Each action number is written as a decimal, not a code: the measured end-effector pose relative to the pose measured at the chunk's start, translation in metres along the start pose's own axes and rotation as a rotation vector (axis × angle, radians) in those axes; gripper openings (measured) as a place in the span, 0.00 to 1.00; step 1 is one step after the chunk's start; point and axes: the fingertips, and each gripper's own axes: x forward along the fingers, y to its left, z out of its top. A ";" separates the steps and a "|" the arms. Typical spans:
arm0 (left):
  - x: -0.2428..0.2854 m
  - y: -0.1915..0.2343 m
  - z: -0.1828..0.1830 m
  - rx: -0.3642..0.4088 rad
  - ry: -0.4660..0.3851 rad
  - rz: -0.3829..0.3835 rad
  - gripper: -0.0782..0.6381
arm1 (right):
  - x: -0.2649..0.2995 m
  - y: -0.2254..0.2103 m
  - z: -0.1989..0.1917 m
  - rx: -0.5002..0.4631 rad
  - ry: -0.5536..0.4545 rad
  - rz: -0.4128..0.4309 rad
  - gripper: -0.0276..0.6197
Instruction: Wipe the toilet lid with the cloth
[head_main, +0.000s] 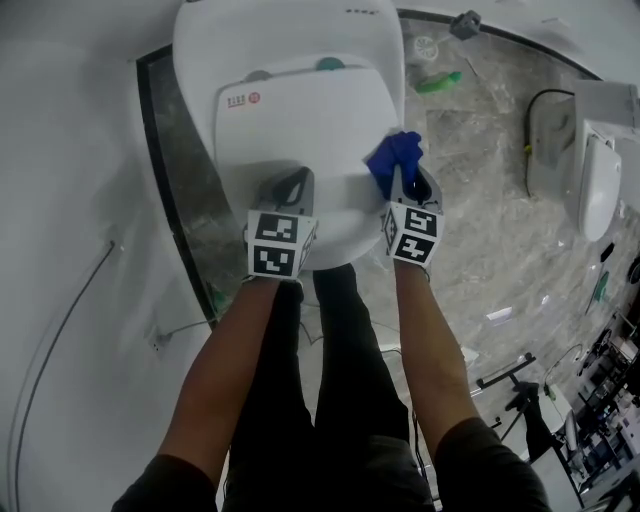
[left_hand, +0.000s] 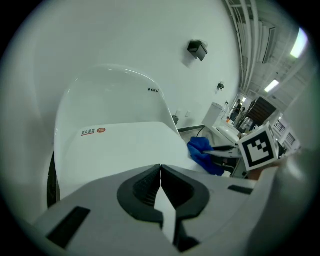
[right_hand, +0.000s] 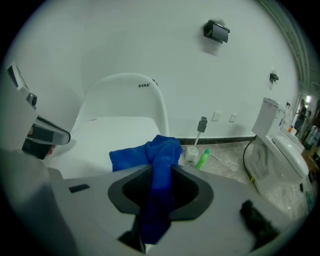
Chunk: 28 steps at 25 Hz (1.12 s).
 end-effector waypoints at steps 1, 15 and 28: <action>-0.001 -0.002 0.000 0.001 -0.001 -0.001 0.13 | -0.001 -0.002 0.000 -0.004 0.001 -0.006 0.19; -0.096 0.074 -0.065 -0.195 -0.053 0.127 0.13 | -0.066 0.191 0.024 -0.153 -0.145 0.257 0.19; -0.126 0.101 -0.115 -0.331 -0.068 0.184 0.13 | -0.063 0.299 -0.017 -0.275 -0.052 0.394 0.19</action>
